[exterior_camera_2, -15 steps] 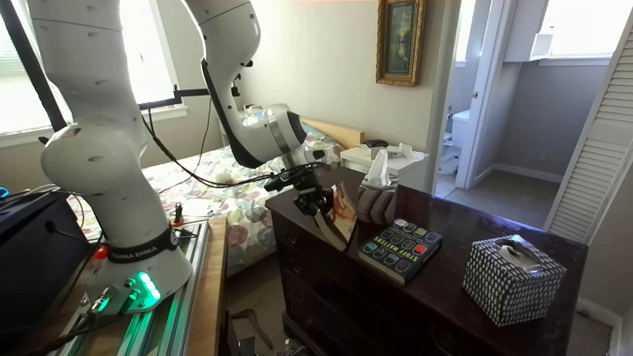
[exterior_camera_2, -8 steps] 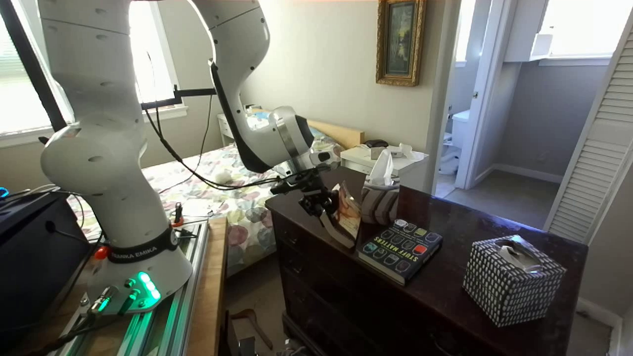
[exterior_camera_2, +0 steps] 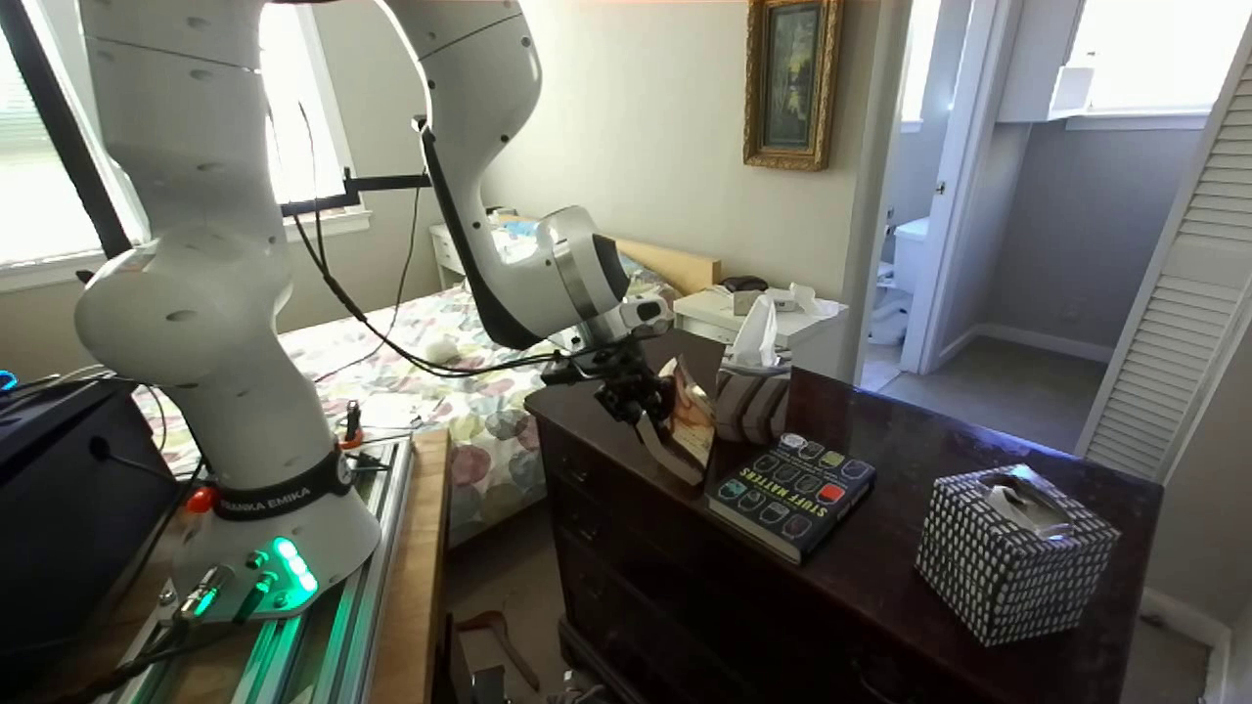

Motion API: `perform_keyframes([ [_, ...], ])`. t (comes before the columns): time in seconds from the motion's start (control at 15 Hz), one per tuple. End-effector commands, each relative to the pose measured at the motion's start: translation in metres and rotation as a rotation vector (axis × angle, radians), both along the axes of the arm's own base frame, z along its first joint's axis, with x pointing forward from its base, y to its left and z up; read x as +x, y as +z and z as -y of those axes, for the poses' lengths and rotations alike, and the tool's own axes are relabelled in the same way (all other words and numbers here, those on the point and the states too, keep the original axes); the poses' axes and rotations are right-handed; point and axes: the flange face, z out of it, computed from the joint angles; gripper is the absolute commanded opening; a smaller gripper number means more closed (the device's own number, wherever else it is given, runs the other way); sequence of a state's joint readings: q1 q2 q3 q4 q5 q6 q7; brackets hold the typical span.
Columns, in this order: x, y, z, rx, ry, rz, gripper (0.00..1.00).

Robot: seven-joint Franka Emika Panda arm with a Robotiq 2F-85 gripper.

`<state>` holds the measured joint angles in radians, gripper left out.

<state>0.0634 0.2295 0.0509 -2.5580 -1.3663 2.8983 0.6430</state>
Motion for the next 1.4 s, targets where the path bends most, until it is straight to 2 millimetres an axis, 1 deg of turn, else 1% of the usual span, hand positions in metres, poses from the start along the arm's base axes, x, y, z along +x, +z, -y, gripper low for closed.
perform_keyframes([
  [0.0,0.002,0.014,0.017,-0.062,0.055,0.020,0.10],
  [0.2,0.000,0.019,0.022,-0.148,0.124,0.016,0.10],
  [0.47,0.002,0.024,0.021,-0.251,0.211,0.015,0.10],
  [0.93,0.003,0.033,0.010,-0.344,0.309,0.022,0.10],
  [1.13,0.003,0.029,0.004,-0.353,0.333,0.013,0.10],
  [1.33,0.004,0.021,0.006,-0.351,0.340,0.004,0.10],
])
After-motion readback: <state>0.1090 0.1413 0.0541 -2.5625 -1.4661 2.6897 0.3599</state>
